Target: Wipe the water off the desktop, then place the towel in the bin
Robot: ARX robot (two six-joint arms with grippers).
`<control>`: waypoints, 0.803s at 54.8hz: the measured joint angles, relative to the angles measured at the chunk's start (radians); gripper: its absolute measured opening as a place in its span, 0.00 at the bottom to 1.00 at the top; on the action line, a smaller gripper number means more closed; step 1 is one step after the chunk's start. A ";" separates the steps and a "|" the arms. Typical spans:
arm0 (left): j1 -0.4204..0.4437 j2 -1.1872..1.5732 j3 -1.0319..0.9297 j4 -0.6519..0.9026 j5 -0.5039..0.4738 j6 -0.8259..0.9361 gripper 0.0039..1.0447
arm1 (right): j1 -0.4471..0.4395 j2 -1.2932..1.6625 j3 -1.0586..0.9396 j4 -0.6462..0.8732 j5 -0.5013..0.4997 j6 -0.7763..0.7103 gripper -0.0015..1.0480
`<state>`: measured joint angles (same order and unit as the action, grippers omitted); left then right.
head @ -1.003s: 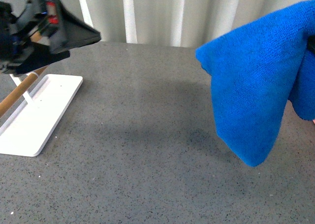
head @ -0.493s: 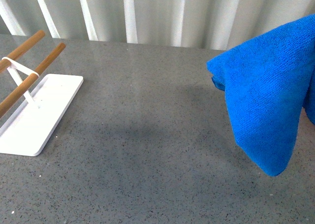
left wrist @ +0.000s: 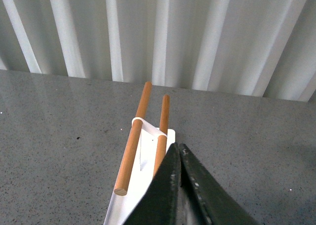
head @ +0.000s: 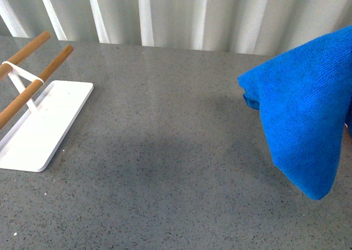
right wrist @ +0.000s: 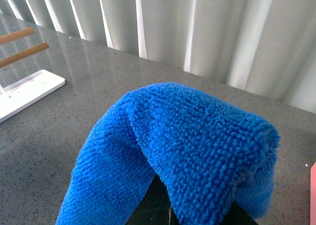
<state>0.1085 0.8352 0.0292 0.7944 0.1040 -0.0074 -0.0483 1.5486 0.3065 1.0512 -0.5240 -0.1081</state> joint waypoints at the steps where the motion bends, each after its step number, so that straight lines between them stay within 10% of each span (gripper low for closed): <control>1: -0.004 -0.018 -0.002 -0.014 -0.003 0.000 0.03 | 0.000 0.000 0.000 0.000 0.000 0.000 0.03; 44: -0.108 -0.500 -0.007 -0.457 -0.103 0.001 0.03 | -0.002 0.008 0.000 0.001 0.003 -0.009 0.03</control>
<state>0.0006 0.3347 0.0223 0.3374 0.0013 -0.0063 -0.0498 1.5562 0.3065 1.0519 -0.5205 -0.1173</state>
